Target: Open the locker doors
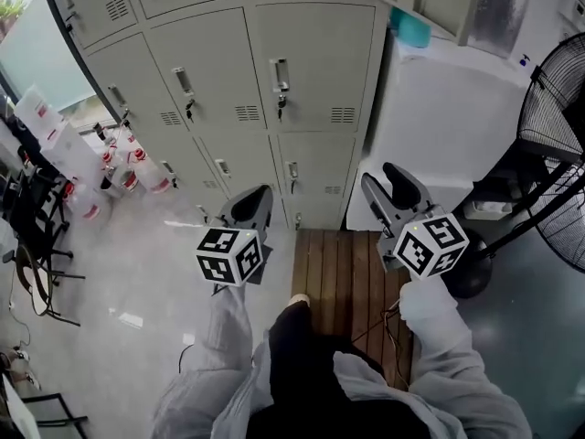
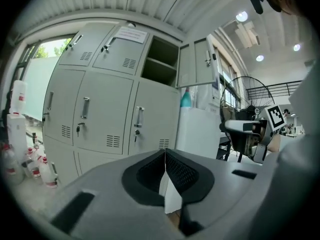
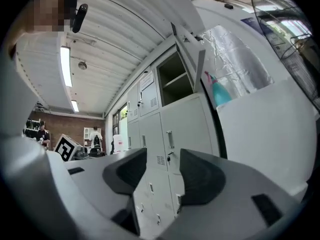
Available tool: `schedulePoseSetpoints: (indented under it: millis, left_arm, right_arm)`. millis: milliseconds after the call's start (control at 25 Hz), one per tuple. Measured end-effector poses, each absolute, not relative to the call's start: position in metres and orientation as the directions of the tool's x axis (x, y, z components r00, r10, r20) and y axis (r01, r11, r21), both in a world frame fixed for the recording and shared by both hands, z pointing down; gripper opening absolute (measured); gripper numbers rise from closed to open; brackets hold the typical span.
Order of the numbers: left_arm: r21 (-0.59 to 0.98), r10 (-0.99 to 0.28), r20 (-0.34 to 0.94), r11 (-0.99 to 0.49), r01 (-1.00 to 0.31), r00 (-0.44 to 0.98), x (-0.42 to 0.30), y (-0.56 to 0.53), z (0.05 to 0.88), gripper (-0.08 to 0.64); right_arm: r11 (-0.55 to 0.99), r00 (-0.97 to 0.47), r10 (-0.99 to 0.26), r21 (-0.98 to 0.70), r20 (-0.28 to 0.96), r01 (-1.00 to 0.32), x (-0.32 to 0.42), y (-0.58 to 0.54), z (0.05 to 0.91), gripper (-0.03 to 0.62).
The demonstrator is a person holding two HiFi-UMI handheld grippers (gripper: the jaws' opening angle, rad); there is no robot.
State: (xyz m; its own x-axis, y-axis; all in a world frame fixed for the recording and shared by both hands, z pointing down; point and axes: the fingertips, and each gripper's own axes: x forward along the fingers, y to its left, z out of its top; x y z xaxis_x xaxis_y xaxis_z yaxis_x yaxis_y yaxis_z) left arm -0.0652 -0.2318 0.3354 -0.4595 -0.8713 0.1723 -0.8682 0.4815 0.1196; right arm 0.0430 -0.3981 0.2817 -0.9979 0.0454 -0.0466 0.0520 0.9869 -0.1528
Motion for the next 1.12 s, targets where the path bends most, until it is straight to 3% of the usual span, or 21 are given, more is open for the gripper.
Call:
schedulePoseSetpoints:
  millis: [600,800,1120]
  left_arm:
    - [0.219,-0.796,0.309,0.592,-0.776,-0.52,-0.144,-0.188,0.436,0.009]
    - [0.262,-0.786,0.339,0.606,-0.751,-0.517,-0.174,-0.188,0.469,0.009]
    - [0.326,-0.768,0.372,0.634,-0.702,-0.521,-0.218,-0.192,0.527,0.009]
  right_arm:
    - [0.972,-0.984,0.132,-0.212,0.119,0.105,-0.073,-0.351,0.4,0.19]
    - [0.984,-0.978,0.123,-0.146,0.17,0.098,-0.108,-0.349,0.438,0.19]
    - [0.979,-0.961,0.106,-0.198,0.255,0.056,-0.159,-0.355,0.514,0.19]
